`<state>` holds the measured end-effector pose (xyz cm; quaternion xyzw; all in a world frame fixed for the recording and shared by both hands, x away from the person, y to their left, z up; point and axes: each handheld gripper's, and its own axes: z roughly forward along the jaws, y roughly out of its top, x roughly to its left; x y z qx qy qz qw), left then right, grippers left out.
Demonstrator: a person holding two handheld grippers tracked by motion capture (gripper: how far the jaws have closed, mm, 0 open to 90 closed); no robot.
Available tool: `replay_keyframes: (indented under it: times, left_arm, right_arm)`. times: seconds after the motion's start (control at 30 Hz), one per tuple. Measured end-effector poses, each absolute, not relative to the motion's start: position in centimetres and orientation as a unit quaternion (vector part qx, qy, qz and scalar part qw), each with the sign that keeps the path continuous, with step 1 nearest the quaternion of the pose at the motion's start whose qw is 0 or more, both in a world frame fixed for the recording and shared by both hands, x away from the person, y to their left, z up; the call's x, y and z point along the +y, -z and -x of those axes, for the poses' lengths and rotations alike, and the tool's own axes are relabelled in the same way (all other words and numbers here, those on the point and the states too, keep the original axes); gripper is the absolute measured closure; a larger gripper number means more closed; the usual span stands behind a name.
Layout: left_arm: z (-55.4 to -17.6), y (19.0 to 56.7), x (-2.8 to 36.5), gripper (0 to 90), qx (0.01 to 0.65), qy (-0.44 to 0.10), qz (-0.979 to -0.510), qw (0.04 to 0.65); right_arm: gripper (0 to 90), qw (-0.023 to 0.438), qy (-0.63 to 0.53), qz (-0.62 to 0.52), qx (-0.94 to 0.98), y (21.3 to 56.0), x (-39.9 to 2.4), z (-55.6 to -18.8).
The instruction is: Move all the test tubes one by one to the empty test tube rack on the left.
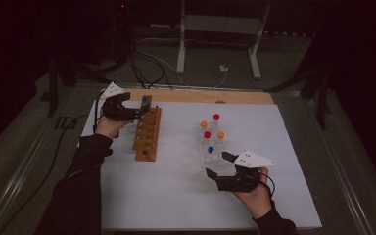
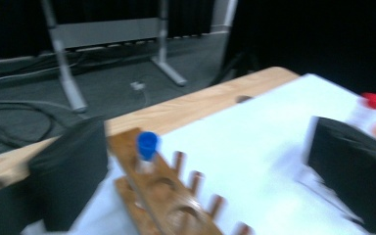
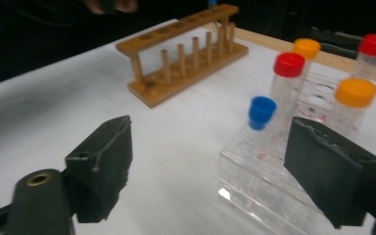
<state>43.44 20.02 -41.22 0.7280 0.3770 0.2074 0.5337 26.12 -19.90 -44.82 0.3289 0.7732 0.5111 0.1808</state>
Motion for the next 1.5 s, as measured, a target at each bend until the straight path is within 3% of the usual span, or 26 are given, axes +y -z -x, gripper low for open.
replay_keyframes:
  times: [0.3, 0.53, 0.9, 1.07, 1.5]
  left_arm:
    - [-37.7, 41.1, 19.8, 1.1, 0.334, -0.179, -0.741, 0.554]
    - [-34.8, 41.8, 19.1, 1.1, 0.311, -0.157, -0.744, 0.57]
    - [-33.3, 43.2, 17.4, 1.1, 0.284, -0.141, -0.753, 0.576]
    - [-33.3, 43.6, 17.1, 1.1, 0.283, -0.135, -0.76, 0.569]
    - [-32.3, 41.4, 16.6, 1.1, 0.252, -0.122, -0.763, 0.583]
  right_arm:
    - [48.2, 0.179, -0.481, -0.364, 0.777, 45.7, -19.8, -27.3]
    - [56.1, 0.179, -0.456, -0.39, 0.78, 46.1, -19.4, -28.9]
    - [69.0, 0.145, -0.447, -0.397, 0.789, 47.2, -18.2, -30.8]
    - [75.8, 0.155, -0.445, -0.399, 0.787, 47.1, -18.3, -30.9]
    - [76.9, 0.224, -0.493, -0.347, 0.766, 42.5, -19.3, -29.0]
